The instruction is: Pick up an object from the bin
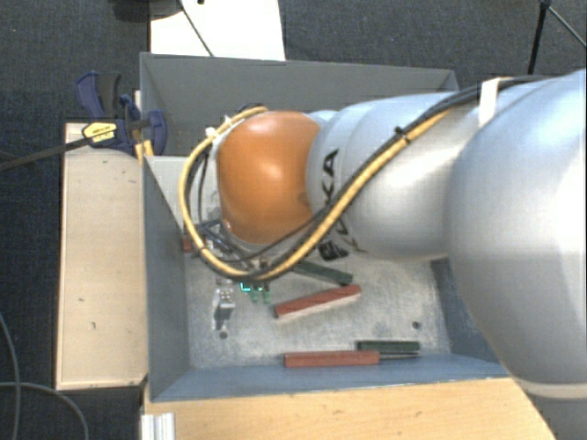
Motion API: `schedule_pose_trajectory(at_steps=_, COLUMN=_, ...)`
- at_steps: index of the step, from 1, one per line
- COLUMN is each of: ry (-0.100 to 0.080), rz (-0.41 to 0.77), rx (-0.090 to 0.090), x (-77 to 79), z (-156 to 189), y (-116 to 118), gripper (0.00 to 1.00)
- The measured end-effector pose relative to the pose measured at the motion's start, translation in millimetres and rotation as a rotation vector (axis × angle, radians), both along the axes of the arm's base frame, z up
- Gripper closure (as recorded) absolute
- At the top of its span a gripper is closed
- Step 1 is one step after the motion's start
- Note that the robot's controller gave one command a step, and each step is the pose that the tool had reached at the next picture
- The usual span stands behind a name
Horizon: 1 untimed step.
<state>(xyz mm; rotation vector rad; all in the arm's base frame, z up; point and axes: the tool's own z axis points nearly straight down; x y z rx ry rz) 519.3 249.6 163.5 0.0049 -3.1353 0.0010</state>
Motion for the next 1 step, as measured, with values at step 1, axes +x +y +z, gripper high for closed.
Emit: schedule_pose_trajectory(at_steps=1, ry=-0.008, rz=-0.005, rx=0.002, x=2.4, z=4.5, y=-1.2, gripper=0.0)
